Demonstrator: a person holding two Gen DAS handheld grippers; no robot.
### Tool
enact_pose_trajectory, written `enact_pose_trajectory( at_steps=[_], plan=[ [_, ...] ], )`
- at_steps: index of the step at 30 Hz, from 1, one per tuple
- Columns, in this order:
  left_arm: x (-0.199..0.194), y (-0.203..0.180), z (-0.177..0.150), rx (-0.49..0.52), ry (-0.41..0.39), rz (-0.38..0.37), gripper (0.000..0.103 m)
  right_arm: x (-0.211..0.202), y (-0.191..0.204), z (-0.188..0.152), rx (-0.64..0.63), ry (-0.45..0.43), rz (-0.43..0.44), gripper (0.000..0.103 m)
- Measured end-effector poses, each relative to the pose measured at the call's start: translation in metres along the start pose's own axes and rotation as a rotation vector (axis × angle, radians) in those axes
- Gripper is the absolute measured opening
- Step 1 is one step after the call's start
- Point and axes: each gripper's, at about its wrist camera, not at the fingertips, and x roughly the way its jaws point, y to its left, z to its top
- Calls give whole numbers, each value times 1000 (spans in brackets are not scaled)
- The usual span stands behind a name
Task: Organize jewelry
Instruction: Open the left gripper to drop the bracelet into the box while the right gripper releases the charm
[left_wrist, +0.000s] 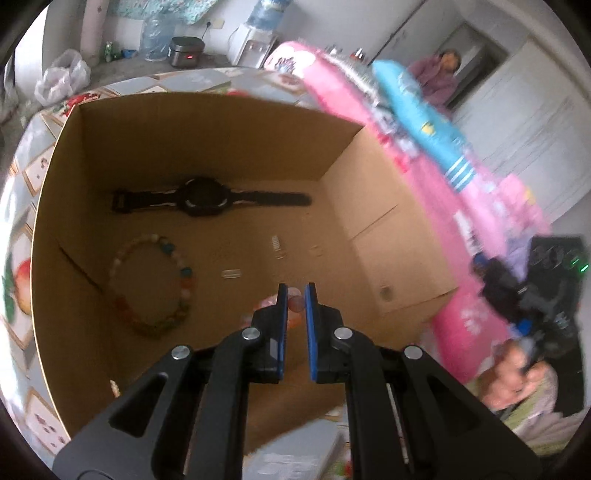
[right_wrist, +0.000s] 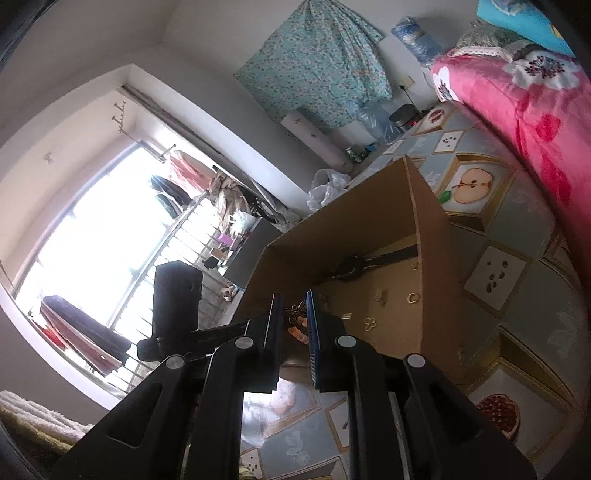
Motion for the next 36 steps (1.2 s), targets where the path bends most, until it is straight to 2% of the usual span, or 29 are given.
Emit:
enact_pose_trajectory(
  at_steps=[3, 5, 9, 11, 13, 16, 20, 25, 27, 32, 36],
  plan=[
    [15, 0, 1, 28, 59, 78, 8, 1, -2, 3, 2, 5, -14, 13],
    [21, 2, 0, 22, 81, 89, 9, 4, -2, 6, -7, 14, -29, 13],
    [14, 11, -1, 3, 54, 104, 22, 16, 5, 20, -59, 71, -73, 13],
    [6, 15, -2, -2, 25, 99, 23, 29, 10, 28, -97, 122, -104, 13],
    [-7, 19, -4, -13, -17, 91, 23, 46, 15, 37, -138, 198, -137, 13],
    [-33, 21, -10, -11, -105, 91, 24, 83, 21, 45, -218, 372, -235, 13],
    [-64, 21, -18, -15, -215, 97, 36, 136, 22, 43, -338, 620, -345, 13],
    [-93, 25, -32, -24, -310, 148, 49, 183, 9, 36, -379, 847, -461, 13],
    [-99, 28, -35, -26, -327, 167, 58, 193, 5, 33, -390, 890, -509, 13],
    [-110, 38, -43, -44, -362, 190, 65, 206, 1, 23, -420, 946, -585, 13],
    [-112, 49, -45, -82, -358, 186, 65, 208, -1, 18, -417, 959, -596, 14]
  ],
)
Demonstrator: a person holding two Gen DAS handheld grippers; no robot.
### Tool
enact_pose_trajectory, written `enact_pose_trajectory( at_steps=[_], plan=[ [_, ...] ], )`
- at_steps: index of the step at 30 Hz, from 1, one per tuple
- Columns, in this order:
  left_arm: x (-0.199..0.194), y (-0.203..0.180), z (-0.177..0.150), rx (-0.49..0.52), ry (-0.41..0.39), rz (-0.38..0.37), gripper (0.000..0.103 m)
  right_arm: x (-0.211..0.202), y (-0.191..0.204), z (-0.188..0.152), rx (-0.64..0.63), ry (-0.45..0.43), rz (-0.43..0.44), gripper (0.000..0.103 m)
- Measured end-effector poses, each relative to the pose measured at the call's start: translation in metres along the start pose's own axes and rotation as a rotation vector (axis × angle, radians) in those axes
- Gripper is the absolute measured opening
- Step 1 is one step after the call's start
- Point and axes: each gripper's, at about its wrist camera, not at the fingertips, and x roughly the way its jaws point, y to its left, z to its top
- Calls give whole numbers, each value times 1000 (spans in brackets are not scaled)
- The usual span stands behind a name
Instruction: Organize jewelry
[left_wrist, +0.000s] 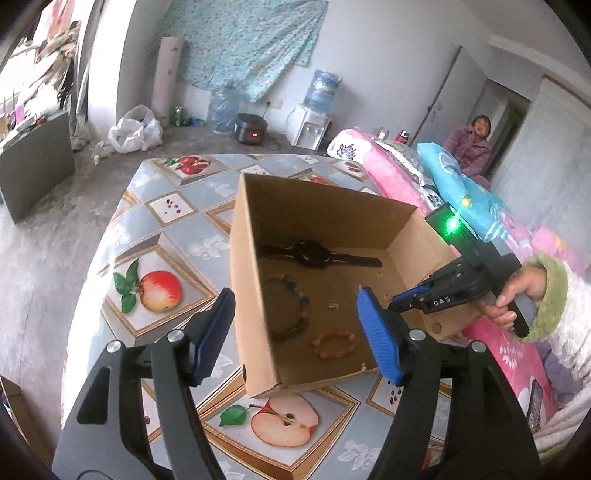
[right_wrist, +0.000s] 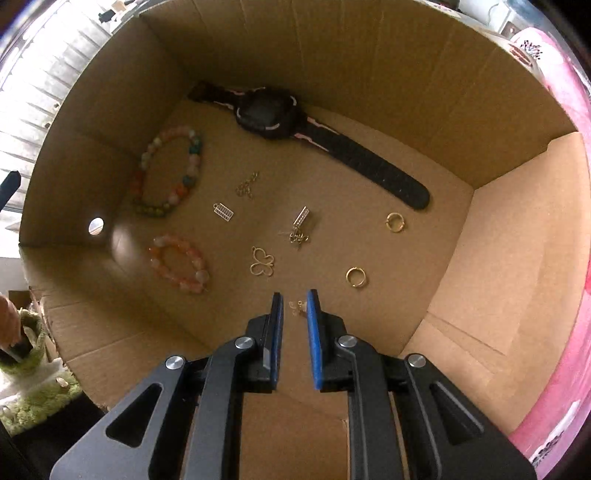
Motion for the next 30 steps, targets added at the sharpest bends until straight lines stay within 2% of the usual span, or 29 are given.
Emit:
enact_pose_trajectory(
  at_steps=[4, 7, 11, 15, 18, 22, 26, 30],
  plan=[
    [0, 7, -1, -22, -1, 0, 67, -2, 1, -2, 4, -8, 5, 14],
    [-1, 10, -3, -37, -10, 7, 69, -18, -2, -4, 11, -51, 23, 14],
    [-3, 16, -7, -64, -11, 14, 75, -73, -6, -14, 32, -219, 72, 16],
    [-3, 28, -13, -113, -4, 11, 80, -125, -24, -53, 110, -446, 89, 33],
    [-1, 37, -18, -152, 16, -1, 81, -137, -44, -83, 227, -551, 91, 37],
    [8, 43, -24, -195, 47, -49, 82, -109, -71, -114, 369, -566, 164, 38],
    [24, 39, -27, -203, 85, -69, 83, -72, -79, -121, 448, -524, 246, 39],
    [38, 31, -31, -205, 115, -71, 83, -50, -83, -125, 487, -526, 281, 39]
  ],
)
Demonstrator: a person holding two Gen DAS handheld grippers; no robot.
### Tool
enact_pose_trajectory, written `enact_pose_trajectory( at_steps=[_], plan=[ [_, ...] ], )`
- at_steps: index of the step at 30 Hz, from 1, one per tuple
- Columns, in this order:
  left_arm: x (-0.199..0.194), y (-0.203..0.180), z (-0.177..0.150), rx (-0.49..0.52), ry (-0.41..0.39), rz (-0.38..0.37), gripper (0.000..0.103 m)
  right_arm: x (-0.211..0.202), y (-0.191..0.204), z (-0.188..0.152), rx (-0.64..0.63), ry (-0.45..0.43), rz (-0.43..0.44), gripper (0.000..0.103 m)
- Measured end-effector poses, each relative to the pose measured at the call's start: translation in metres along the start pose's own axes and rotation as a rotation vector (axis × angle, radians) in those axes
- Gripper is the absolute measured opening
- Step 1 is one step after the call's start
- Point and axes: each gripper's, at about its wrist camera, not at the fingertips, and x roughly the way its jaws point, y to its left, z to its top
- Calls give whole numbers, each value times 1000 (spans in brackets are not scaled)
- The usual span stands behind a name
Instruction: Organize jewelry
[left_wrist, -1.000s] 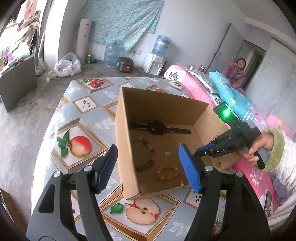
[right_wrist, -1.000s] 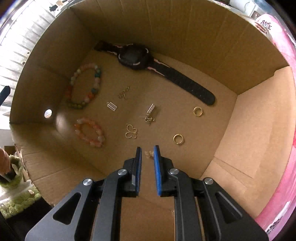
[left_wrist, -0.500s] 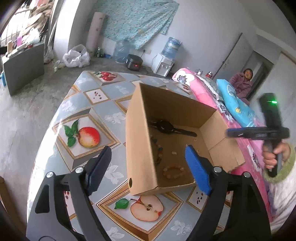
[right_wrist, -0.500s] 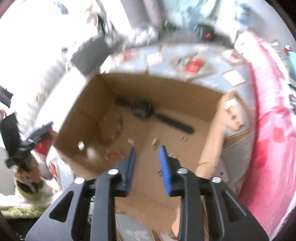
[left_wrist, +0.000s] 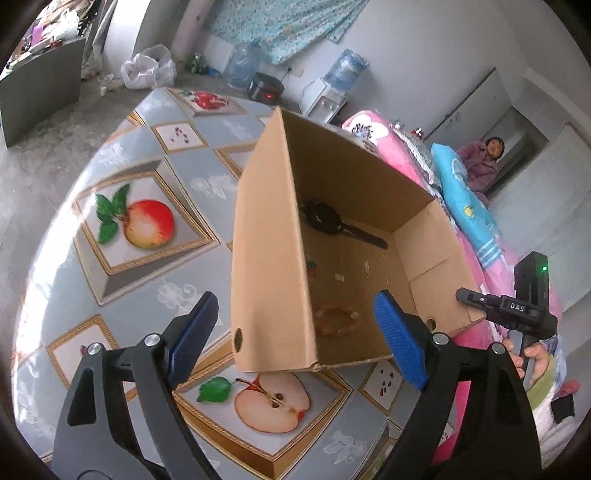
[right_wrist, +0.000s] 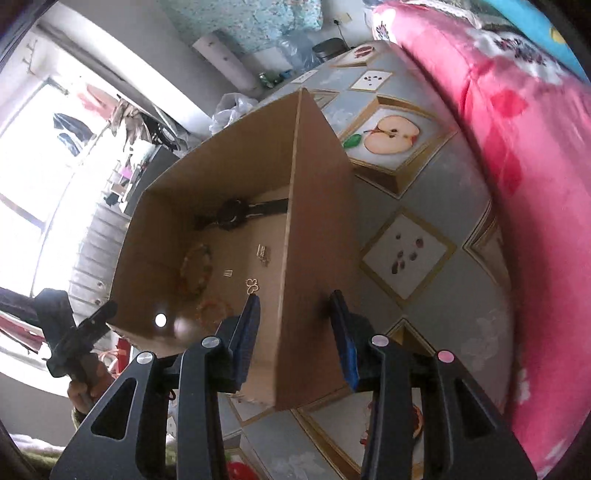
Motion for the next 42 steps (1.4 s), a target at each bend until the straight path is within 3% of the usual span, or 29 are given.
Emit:
enact_pose_trajectory(
  at_steps=[6, 9, 13, 29, 33, 37, 42],
  plan=[
    [11, -4, -12, -16, -3, -8, 83, 9, -4, -8, -6, 26, -21, 38],
    [14, -5, -15, -34, 7, -49, 83, 9, -2, -10, -26, 8, -52, 31],
    [10, -24, -16, 27, 6, 35, 83, 2, 4, -15, -22, 6, -83, 29],
    [-33, -22, -79, 33, -5, 43, 84, -33, 14, -97, 2, -30, -96, 31],
    [-45, -26, -90, 62, -59, 49, 84, -44, 20, -105, -6, -74, -105, 31],
    [-73, -41, -102, 140, -147, 121, 85, -77, 30, -118, -37, -184, -149, 40],
    [-113, -58, -119, 185, -248, 211, 93, -124, 60, -153, -165, -350, -228, 63]
  ],
)
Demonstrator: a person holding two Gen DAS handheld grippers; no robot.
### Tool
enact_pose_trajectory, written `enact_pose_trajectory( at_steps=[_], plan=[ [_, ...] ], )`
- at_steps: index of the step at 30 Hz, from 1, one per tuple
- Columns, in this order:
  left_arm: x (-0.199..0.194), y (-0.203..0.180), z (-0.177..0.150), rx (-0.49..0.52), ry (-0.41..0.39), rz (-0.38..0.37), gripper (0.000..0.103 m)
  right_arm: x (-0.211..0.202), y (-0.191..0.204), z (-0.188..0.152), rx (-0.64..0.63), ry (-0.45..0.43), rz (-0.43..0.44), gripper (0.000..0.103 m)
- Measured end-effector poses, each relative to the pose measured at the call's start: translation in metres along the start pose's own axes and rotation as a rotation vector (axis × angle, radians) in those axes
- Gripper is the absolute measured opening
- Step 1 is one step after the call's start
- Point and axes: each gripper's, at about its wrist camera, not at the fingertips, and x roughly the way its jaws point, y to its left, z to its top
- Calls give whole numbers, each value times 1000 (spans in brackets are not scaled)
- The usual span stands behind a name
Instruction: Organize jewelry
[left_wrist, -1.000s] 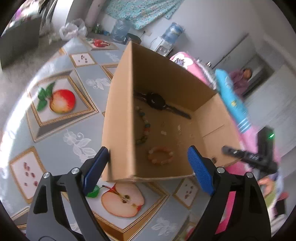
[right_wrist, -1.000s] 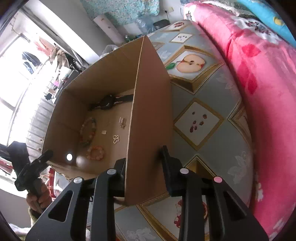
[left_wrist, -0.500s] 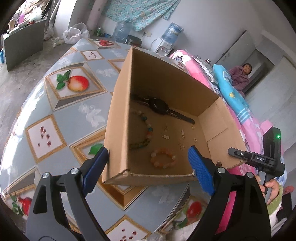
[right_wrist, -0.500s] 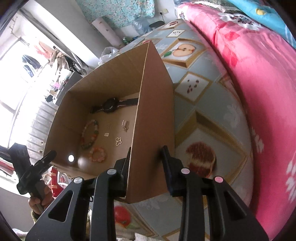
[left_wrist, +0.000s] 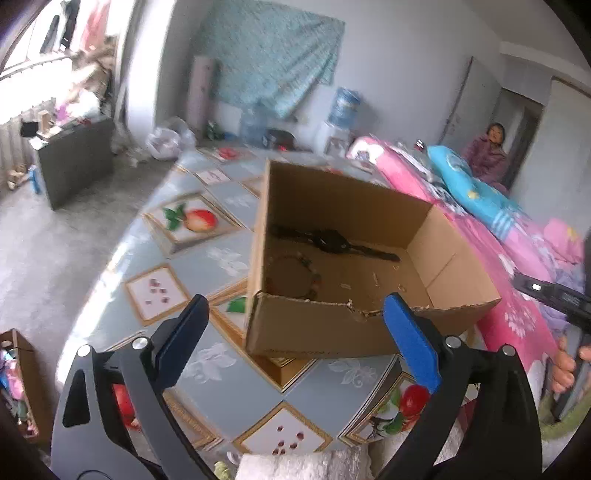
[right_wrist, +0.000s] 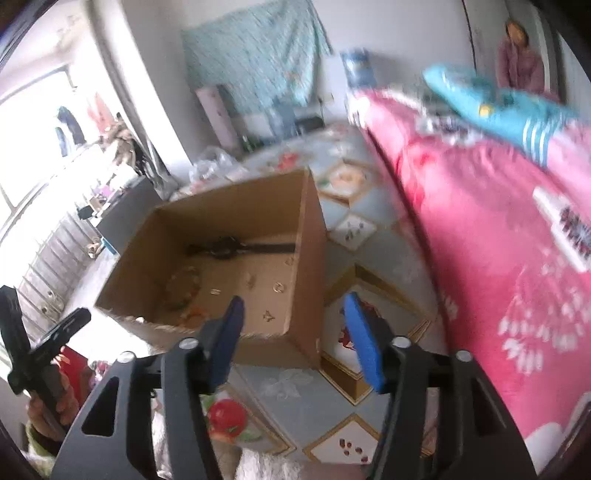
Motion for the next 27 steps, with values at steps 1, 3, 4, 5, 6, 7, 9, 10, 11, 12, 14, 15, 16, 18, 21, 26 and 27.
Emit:
enact_pose_trajectory(
  at_steps=[1, 3, 4, 5, 6, 7, 9, 10, 11, 12, 14, 15, 16, 18, 21, 26, 27],
  plan=[
    [-6, -2, 0, -1, -8, 11, 94, -7, 4, -3, -14, -13, 1, 65],
    [-18, -7, 0, -13, -22, 37, 95, -23, 18, -11, -52, -45, 3, 75],
    [-21, -9, 1, -17, -21, 53, 95, -27, 22, -13, -67, -56, -1, 78],
    [-24, -12, 0, -18, -19, 72, 95, -31, 31, -17, -95, -72, -14, 82],
    [-26, -14, 0, -15, -18, 98, 95, -34, 38, -20, -116, -79, -22, 85],
    [-28, -17, 0, -8, -16, 119, 95, -36, 48, -24, -147, -84, -26, 87],
    [-29, -24, -4, 13, -10, 148, 95, -35, 62, -30, -183, -82, -32, 93],
    [-28, -26, -5, 20, -5, 162, 95, -33, 67, -33, -197, -75, -40, 94],
    [-28, -28, -7, 24, -2, 176, 95, -30, 74, -37, -217, -62, -49, 94],
    [-26, -29, -9, 27, 1, 192, 95, -28, 79, -40, -231, -52, -47, 94],
    [-24, -30, -12, 32, 9, 217, 95, -19, 84, -44, -233, -29, -31, 95],
    [-22, -31, -12, 34, 11, 222, 95, -17, 85, -45, -227, -22, -31, 95],
    [-20, -32, -12, 39, 16, 227, 95, -11, 85, -45, -208, -6, -38, 95],
    [-10, -35, -10, 60, 62, 250, 95, -6, 88, -46, -185, 7, -64, 95],
    [8, -39, -8, 73, 131, 245, 95, 10, 89, -43, -167, 43, -120, 95],
    [29, -47, -12, 82, 222, 260, 95, 32, 91, -38, -123, 113, -167, 95],
    [32, -48, -13, 88, 236, 249, 95, 37, 91, -37, -121, 129, -168, 95]
  ],
)
